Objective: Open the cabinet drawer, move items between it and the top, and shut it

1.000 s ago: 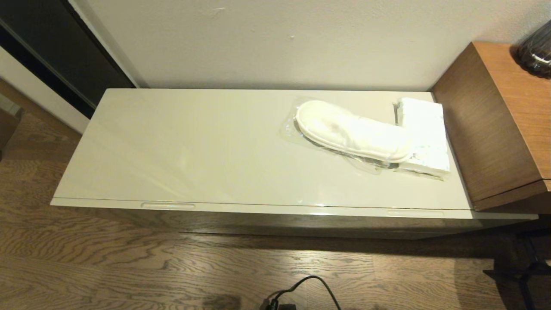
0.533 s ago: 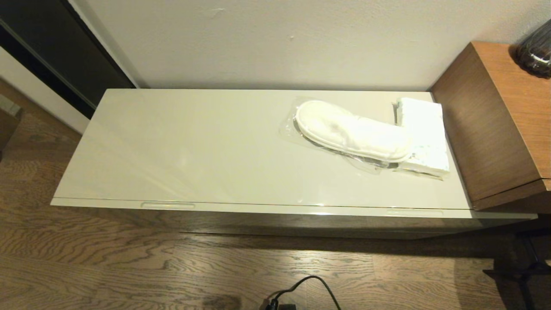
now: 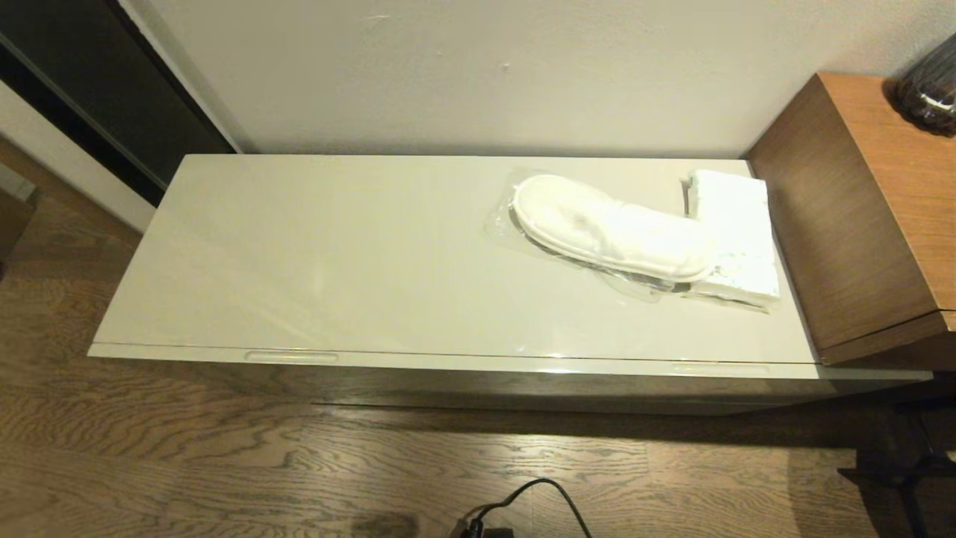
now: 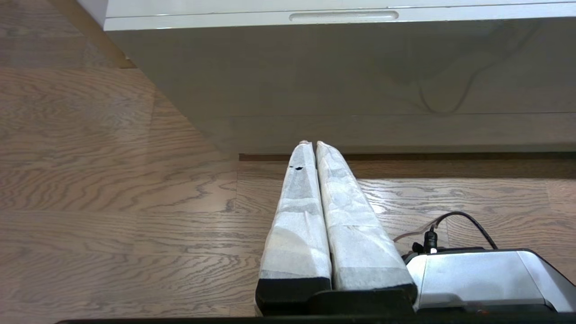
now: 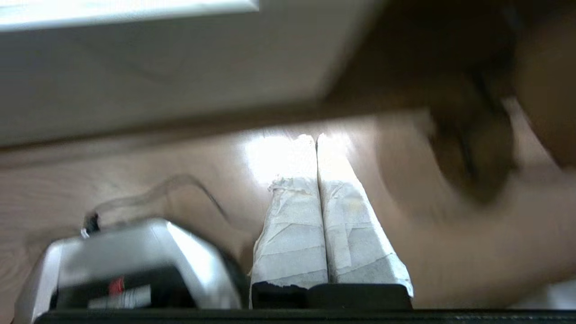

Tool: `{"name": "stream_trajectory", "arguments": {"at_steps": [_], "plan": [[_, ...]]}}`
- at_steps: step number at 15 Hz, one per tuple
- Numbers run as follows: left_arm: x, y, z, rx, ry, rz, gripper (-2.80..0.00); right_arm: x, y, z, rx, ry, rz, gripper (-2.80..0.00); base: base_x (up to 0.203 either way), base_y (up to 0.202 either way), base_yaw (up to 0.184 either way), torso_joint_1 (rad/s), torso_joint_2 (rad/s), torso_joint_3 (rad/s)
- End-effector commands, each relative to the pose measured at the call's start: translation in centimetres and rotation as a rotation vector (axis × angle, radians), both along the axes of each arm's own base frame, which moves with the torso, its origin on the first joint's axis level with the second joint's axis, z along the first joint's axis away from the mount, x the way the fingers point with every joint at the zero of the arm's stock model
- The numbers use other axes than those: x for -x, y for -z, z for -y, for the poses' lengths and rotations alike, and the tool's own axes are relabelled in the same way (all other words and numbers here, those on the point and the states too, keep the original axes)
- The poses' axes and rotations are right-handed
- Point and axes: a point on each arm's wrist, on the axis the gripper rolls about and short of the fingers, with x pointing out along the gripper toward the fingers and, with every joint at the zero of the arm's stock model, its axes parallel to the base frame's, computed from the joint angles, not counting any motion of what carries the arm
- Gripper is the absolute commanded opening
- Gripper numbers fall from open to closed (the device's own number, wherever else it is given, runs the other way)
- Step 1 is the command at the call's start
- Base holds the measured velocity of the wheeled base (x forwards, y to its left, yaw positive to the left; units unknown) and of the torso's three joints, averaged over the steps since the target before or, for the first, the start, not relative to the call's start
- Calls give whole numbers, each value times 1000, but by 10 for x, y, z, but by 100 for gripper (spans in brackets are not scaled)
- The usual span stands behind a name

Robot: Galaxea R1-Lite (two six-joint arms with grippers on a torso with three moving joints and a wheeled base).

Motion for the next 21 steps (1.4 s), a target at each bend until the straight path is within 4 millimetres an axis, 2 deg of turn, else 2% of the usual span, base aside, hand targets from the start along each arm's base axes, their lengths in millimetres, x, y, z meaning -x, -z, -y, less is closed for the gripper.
{"name": "stream_trajectory", "arguments": {"at_steps": [1, 5, 8, 11, 21], "plan": [[0, 0, 0, -1, 0, -1, -280, -20, 12, -3, 37, -116, 169, -280, 0, 0, 0, 0, 0, 0], [0, 0, 0, -1, 0, 0, -280, -31, 39, -3, 101, -160, 77, -280, 0, 0, 0, 0, 0, 0], [0, 0, 0, -1, 0, -2, -280, -32, 43, -4, 25, -172, 73, -280, 0, 0, 0, 0, 0, 0], [0, 0, 0, -1, 0, -2, -280, -33, 47, -5, 59, -228, 56, -280, 0, 0, 0, 0, 0, 0], [0, 0, 0, -1, 0, -2, -280, -33, 48, -5, 46, -222, 57, -280, 0, 0, 0, 0, 0, 0]]}}
